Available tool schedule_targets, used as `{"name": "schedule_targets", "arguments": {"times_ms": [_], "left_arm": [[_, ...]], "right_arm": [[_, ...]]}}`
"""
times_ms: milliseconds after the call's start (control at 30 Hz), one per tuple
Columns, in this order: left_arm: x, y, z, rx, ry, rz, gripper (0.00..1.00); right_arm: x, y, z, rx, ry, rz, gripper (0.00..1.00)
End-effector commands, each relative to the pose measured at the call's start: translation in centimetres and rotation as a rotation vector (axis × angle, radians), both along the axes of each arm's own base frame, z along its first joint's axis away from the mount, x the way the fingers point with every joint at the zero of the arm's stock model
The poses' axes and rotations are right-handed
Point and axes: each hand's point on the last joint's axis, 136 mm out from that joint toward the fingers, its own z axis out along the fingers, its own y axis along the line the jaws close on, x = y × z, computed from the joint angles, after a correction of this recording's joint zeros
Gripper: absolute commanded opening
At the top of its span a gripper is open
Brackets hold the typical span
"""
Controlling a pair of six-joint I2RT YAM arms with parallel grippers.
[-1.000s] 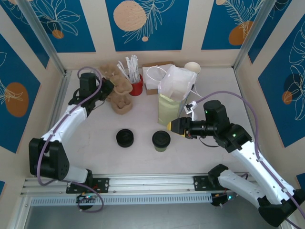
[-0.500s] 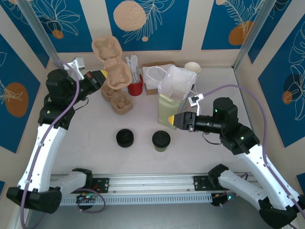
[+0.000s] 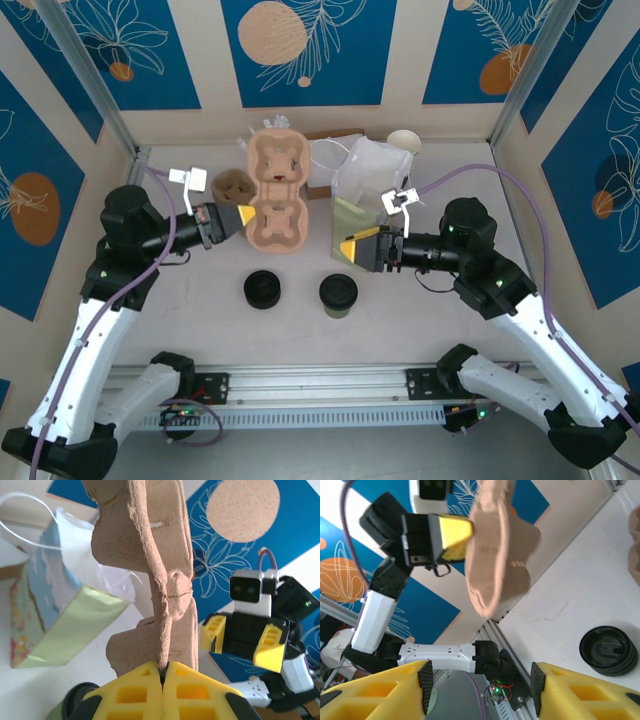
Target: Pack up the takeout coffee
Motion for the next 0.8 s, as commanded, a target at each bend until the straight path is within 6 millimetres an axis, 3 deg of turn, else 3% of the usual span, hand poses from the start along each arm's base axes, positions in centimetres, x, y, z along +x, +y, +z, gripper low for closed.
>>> {"name": "schedule_targets", "arguments": {"times_ms": [0, 300, 767], "left_arm": [[-2.3, -1.1, 1.5, -0.057, -0.076, -0.112, 0.03], [-4.5, -3.1, 2.3, -0.073, -0.141, -0.207, 0.02], [-4.5, -4.7, 2.3, -0.066, -0.137, -0.236, 0.01]], "right_arm": [[-1.2, 0.4, 2.4, 0.043, -0.121, 0.061, 0.56], [-2.1, 1.7, 2.6, 0.051, -0.162, 0.120, 0.56], [-3.4, 2.2, 2.7, 0.056, -0.191, 0.165, 0.48]]}}
